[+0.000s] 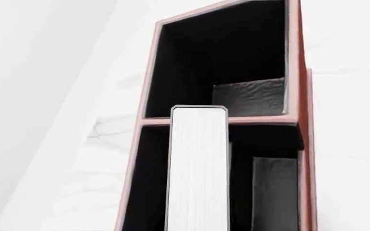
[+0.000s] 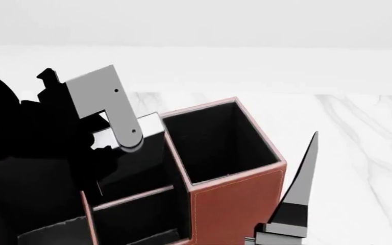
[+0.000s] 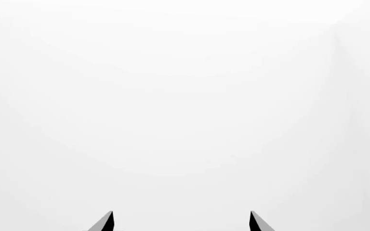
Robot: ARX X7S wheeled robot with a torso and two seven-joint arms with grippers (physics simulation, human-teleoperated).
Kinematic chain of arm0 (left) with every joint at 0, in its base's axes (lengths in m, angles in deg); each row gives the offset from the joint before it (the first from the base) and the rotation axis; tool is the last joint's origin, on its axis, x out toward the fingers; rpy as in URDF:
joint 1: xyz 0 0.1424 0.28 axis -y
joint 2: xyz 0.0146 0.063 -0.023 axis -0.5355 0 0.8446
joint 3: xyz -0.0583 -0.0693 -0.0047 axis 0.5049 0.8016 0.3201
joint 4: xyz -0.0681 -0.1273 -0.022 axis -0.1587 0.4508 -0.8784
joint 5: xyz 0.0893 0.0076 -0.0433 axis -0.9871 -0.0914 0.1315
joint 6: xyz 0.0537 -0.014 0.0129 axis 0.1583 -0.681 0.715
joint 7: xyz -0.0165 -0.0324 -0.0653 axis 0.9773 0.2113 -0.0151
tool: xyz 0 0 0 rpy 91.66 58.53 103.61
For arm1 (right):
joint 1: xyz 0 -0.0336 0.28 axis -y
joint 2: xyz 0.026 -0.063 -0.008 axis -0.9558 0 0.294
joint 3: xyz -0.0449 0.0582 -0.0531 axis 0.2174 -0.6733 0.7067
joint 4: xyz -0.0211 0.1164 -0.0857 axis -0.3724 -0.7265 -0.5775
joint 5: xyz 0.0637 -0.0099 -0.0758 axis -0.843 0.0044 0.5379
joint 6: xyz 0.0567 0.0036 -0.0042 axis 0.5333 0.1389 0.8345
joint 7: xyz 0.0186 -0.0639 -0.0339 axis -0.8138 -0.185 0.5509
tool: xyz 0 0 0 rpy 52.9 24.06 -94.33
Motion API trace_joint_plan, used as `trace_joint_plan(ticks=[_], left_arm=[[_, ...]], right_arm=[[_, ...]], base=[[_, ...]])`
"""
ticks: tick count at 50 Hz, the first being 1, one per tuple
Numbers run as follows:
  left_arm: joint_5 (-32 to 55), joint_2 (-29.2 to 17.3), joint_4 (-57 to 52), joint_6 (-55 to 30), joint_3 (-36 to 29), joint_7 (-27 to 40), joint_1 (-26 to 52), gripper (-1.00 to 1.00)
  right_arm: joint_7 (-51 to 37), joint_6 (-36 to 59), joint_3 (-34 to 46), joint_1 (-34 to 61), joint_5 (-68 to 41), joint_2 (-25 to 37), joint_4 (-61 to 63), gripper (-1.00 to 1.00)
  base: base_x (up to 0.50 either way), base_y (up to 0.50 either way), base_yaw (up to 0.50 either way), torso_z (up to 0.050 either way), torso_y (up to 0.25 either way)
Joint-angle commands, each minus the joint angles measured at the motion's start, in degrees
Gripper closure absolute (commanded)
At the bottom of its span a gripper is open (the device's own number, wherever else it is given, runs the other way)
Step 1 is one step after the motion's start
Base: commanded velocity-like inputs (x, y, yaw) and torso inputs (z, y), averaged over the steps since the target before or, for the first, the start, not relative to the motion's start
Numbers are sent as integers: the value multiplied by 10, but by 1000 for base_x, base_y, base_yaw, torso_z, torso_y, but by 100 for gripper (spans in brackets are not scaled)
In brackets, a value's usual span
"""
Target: Pick up the book and place it in the front compartment of the caddy.
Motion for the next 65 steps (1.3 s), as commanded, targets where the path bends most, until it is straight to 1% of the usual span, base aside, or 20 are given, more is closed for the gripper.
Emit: trace_joint_plan(ticks=[1, 16, 18, 20, 38, 42, 47, 50, 60, 65], left_arm=[[-38, 1, 10, 19, 3, 13, -7, 100], [-57, 8, 34, 51, -3, 4, -33, 100], [-45, 9, 45, 65, 15, 9, -42, 100], [-57, 10, 46, 66, 3, 0, -41, 100], [-91, 18, 81, 95, -20, -16, -67, 100], [-101, 22, 90, 105, -27, -23, -72, 100], [-124, 31, 111, 138, -35, -32, -89, 100], [-123, 34, 114, 140, -35, -32, -96, 100], [-152, 53, 181, 196, -42, -58, -124, 100], [-157, 59, 205, 208, -42, -60, -134, 100]], right_arm=[[-4, -4, -2, -4, 0, 4, 1, -100], [-2, -2, 1, -3, 1, 1, -3, -100], [-2, -2, 1, -4, 1, 1, -3, -100], [-2, -3, 2, -4, 2, 1, -3, -100], [1, -3, 4, -5, 3, 0, -11, -100], [0, -4, 2, -6, 3, 1, -11, -100], [-5, -6, -1, -10, 1, 6, -10, -100], [-5, -3, -1, -9, 0, 5, -9, -100], [0, -5, 3, -10, 2, 1, -18, -100], [5, -11, 6, -13, 7, -3, -28, -100]], base=[[0, 0, 0, 0, 0], [0, 0, 0, 1, 2], [0, 0, 0, 0, 0], [0, 0, 0, 0, 0], [0, 0, 0, 1, 2], [0, 0, 0, 0, 0], [0, 0, 0, 0, 2], [0, 0, 0, 0, 0], [0, 0, 0, 0, 2], [0, 0, 0, 0, 0]])
